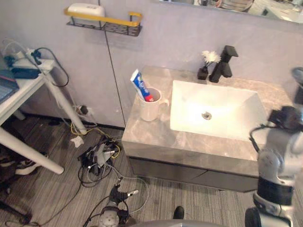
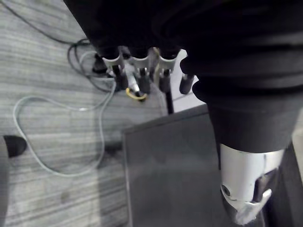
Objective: Organize washtable
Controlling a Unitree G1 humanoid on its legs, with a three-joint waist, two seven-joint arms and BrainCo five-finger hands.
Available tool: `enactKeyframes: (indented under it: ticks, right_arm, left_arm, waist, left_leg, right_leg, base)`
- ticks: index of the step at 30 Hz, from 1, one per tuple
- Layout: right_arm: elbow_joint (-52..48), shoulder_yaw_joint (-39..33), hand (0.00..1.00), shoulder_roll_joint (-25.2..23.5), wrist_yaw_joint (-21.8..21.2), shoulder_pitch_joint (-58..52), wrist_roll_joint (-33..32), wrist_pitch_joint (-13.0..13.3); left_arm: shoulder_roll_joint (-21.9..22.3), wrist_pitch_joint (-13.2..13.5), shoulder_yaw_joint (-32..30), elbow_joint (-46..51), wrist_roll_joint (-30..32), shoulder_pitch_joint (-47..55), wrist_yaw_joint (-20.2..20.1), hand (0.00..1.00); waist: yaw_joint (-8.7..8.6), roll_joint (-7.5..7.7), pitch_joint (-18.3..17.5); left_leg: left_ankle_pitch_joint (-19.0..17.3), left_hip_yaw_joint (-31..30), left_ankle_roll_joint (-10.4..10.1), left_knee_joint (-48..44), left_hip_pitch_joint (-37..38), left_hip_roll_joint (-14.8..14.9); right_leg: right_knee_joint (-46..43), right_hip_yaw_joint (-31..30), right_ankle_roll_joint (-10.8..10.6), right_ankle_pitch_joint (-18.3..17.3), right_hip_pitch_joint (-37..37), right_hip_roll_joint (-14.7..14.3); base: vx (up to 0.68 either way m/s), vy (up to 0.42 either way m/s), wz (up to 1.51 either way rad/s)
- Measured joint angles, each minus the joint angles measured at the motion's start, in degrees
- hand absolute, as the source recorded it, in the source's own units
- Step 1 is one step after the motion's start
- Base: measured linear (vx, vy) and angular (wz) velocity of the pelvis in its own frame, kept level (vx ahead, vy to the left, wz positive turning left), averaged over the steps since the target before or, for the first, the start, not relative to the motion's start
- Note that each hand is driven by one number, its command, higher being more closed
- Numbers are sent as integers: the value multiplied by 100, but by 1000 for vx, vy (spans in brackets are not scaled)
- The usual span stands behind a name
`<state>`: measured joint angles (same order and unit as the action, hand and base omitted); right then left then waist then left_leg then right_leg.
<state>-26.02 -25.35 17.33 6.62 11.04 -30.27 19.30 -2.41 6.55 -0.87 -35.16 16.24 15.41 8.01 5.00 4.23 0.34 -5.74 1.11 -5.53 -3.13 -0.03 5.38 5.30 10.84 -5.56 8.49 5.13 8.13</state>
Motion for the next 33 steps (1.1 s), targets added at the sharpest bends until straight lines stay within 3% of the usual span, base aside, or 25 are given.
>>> enactKeyframes:
  ticks: [3,6,10,13,18,20,25,28,33]
  right_arm:
    - [-164,-713,0,-202,99,-708,7,84]
    - [-155,-1225,0,-631,212,-1325,167,58]
    - [39,-1589,0,-1259,522,-2182,1027,-61]
    - [695,-1526,0,-1762,681,-2797,1184,-243]
    - [1330,-418,0,-2378,638,-3929,1418,-725]
    - [1931,278,0,-2412,510,-4112,1599,-920]
    - [3413,1006,0,-2364,48,-4106,1574,-1122]
    - [5017,838,0,-2267,-47,-3908,1824,-1278]
    - [7902,-218,0,-1969,-5,-3197,2037,-1459]
  left_arm:
    - [64,-2,-251,-372,4,-28,0,0]
    - [76,3,-606,-797,5,-206,-16,0]
    - [72,7,-890,-1142,5,-294,-24,0]
    - [99,-24,-1036,-1258,3,-330,-19,0]
    - [426,-100,-1280,-1254,0,-329,-21,0]
    - [493,-131,-1281,-1192,0,-303,-12,0]
    - [493,-129,-1156,-1200,-22,-308,47,0]
    - [415,-114,-926,-1257,-25,-339,69,0]
    - [279,-47,-907,-1880,-384,-634,122,0]
  waist:
    - [-140,-102,-80]
    - [-233,-110,-103]
    - [-406,-120,-123]
    - [-476,-108,-136]
    - [-465,-264,-129]
    - [-475,-296,-116]
    - [-421,-341,-74]
    - [-402,-349,-65]
    - [-430,-394,7]
  left_leg:
    - [-5,136,3,12,63,-1]
    - [-26,247,0,23,85,12]
    - [-85,369,8,3,154,30]
    - [-110,450,18,3,198,29]
    - [-183,603,31,-23,319,56]
    - [-269,654,22,-69,384,107]
    - [-305,697,5,-79,503,183]
    - [-304,687,5,-62,506,179]
    - [-304,573,5,-26,594,167]
  right_leg:
    - [0,-129,1,6,36,-28]
    - [0,-251,-1,10,94,-62]
    - [0,-389,0,12,95,-97]
    - [0,-446,-2,14,87,-98]
    - [-2,-530,2,8,25,-105]
    - [-2,-535,43,-23,-65,-136]
    - [0,-526,89,-81,-189,-194]
    - [2,-526,84,-77,-190,-192]
    - [19,-443,14,-81,-312,-179]
  base:
    - [33,3,-22]
    - [13,-5,-22]
    - [16,4,-19]
    - [10,12,-12]
    - [16,13,-13]
    - [4,2,-10]
    - [1,-3,-1]
    - [0,0,0]
    - [8,2,7]
